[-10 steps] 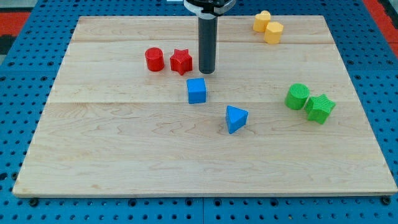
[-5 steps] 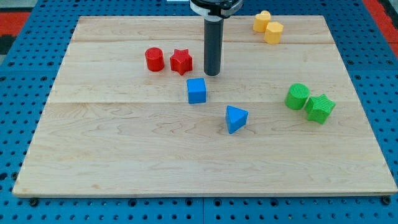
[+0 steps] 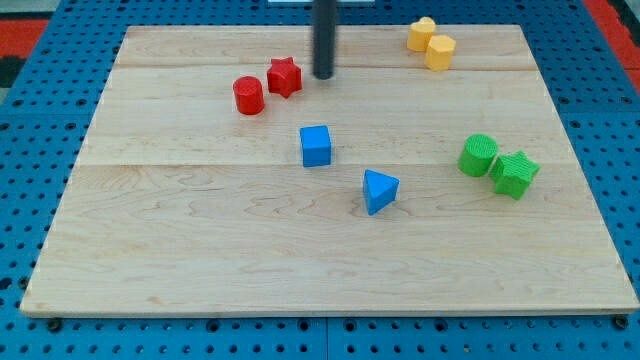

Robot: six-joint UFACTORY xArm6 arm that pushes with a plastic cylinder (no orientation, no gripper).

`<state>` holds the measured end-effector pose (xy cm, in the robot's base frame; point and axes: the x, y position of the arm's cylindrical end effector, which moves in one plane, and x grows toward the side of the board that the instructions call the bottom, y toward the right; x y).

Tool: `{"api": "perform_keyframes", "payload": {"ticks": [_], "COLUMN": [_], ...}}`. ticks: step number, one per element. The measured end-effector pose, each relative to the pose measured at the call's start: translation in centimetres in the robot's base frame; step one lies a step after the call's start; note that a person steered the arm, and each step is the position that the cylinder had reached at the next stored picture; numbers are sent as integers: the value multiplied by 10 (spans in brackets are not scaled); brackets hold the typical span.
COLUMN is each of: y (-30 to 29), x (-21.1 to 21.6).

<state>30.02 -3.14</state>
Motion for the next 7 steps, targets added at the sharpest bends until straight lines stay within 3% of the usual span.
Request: {"api": "perform_keyframes", "payload": {"ticks": [1, 4, 6, 7], "y": [27, 33, 44, 45], "x": [12, 8, 60, 65]}}
